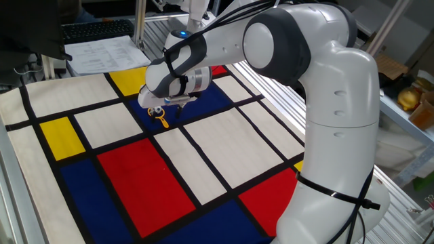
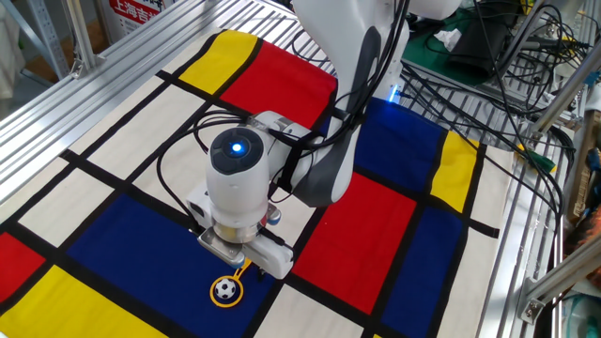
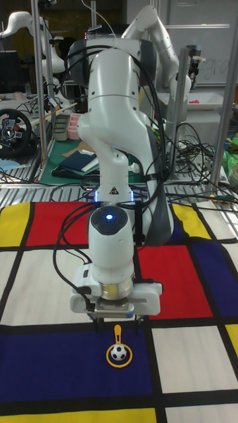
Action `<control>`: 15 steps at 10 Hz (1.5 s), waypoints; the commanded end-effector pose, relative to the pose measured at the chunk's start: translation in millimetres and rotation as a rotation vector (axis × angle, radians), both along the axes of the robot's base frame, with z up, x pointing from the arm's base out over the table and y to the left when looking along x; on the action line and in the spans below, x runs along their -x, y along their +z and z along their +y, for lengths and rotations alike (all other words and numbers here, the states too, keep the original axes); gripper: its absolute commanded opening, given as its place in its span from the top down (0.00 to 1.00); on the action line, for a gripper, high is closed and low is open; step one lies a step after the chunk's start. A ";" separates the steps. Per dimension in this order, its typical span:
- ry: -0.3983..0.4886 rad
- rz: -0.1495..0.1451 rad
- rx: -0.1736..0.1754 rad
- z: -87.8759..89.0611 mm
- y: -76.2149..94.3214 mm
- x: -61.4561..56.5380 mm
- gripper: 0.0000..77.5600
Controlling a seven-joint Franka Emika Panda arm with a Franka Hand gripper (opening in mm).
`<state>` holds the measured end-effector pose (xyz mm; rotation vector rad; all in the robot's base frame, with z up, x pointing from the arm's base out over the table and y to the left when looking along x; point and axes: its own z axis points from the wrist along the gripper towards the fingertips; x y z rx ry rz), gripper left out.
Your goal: Remove the bubble ring from the ball
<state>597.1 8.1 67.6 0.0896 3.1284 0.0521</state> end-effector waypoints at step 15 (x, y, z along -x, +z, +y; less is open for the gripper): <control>0.003 0.009 0.025 0.0 -6.6 0.1 0.00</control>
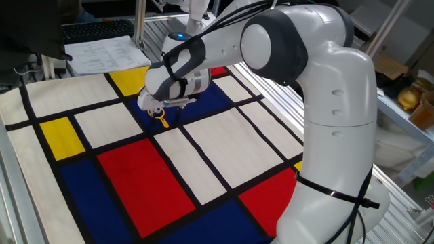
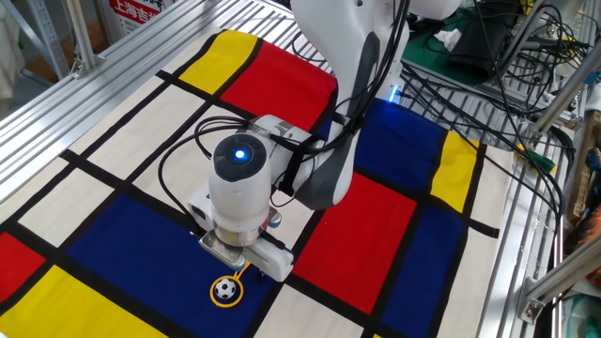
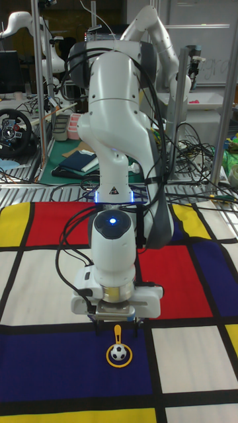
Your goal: Remove the bubble ring from the ball
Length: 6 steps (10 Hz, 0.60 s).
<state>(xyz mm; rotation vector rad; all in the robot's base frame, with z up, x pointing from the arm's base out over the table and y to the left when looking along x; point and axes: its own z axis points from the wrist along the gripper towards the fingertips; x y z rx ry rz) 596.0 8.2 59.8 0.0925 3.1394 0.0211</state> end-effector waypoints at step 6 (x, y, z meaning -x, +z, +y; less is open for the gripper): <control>0.006 -0.003 0.021 -0.1 -1.6 -0.2 0.00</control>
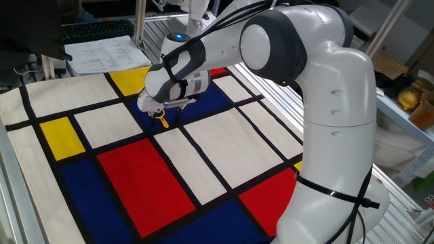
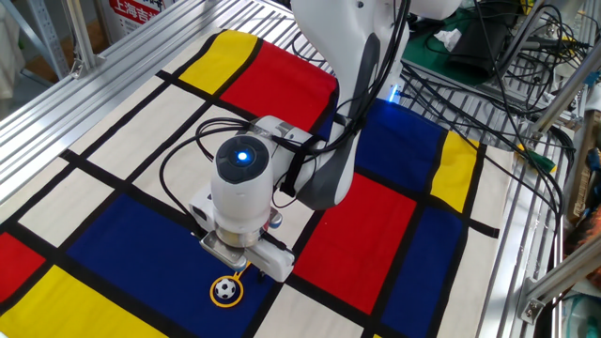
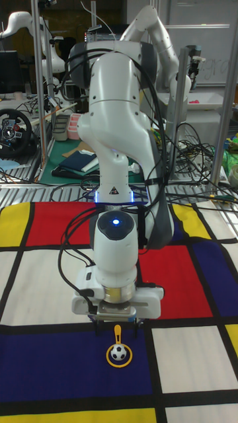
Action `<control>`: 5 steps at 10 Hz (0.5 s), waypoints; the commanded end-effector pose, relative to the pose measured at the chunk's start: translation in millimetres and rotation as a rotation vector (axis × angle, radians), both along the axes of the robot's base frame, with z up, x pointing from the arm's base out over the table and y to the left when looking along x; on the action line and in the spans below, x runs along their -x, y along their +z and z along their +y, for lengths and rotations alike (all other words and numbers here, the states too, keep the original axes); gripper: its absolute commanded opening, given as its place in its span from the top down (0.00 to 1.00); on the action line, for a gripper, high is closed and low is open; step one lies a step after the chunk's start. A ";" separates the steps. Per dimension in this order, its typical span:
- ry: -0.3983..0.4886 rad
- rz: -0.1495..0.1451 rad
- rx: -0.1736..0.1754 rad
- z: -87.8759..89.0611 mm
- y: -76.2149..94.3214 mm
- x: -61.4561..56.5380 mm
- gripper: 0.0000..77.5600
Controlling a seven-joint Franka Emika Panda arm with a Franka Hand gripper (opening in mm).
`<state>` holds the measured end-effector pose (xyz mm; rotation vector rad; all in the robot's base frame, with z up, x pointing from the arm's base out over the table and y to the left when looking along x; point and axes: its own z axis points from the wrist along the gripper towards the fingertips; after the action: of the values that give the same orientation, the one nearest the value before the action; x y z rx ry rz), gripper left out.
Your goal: Remove the bubble ring from the ball
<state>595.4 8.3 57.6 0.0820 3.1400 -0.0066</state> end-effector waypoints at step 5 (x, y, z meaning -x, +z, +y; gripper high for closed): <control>0.008 -0.002 0.006 0.0 -1.1 -0.7 0.00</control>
<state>595.0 8.4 55.1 0.0708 3.1405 -0.0181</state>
